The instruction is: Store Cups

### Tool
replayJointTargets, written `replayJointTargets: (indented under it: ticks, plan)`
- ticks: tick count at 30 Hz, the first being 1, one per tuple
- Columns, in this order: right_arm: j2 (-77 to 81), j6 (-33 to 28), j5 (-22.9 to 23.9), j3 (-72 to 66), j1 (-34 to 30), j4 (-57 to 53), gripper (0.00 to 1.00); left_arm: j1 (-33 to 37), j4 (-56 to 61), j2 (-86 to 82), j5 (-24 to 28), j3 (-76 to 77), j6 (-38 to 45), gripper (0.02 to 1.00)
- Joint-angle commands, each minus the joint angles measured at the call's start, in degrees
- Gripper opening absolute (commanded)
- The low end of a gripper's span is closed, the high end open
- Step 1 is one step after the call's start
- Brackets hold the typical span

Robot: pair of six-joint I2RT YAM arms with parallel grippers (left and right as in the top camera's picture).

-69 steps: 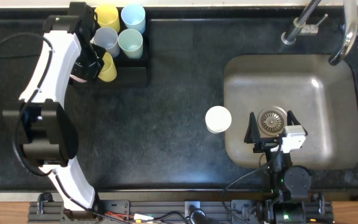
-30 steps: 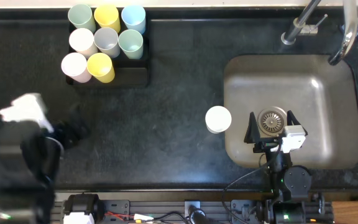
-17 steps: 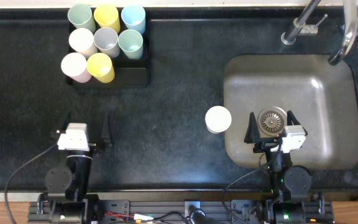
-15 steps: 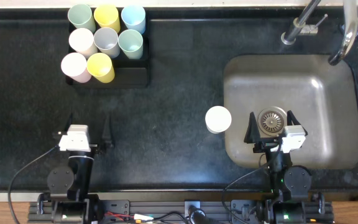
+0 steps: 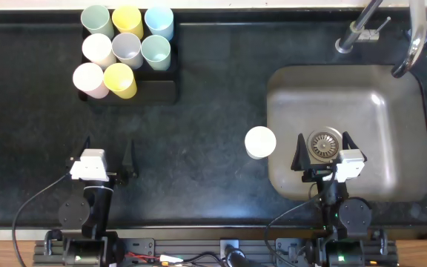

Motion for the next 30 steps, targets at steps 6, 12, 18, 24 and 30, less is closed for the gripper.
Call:
replayJointTargets:
  ticks: [6,12,18,24,30]
  plan:
    - [-0.52,0.2,-0.35,-0.79,-0.33,0.28,0.998,0.0,0.13,-0.74,0.33,-0.33,-1.27,0.998]
    - [-0.52,0.2,-0.35,-0.76,-0.33,0.31,0.998,0.0,0.13,-0.74,0.33,-0.33,-1.27,0.998]
    - [-0.52,0.2,-0.35,-0.79,-0.33,0.31,0.998,0.0,0.13,-0.74,0.33,-0.33,-1.27,0.998]
    - [-0.52,0.2,-0.35,-0.79,-0.33,0.26,0.998,0.0,0.13,-0.74,0.33,-0.33,-1.27,0.998]
    - [-0.13,0.17,-0.37,4.63,-0.26,-0.55,0.996,0.0,0.13,-0.74,0.33,-0.33,-1.27,0.998]
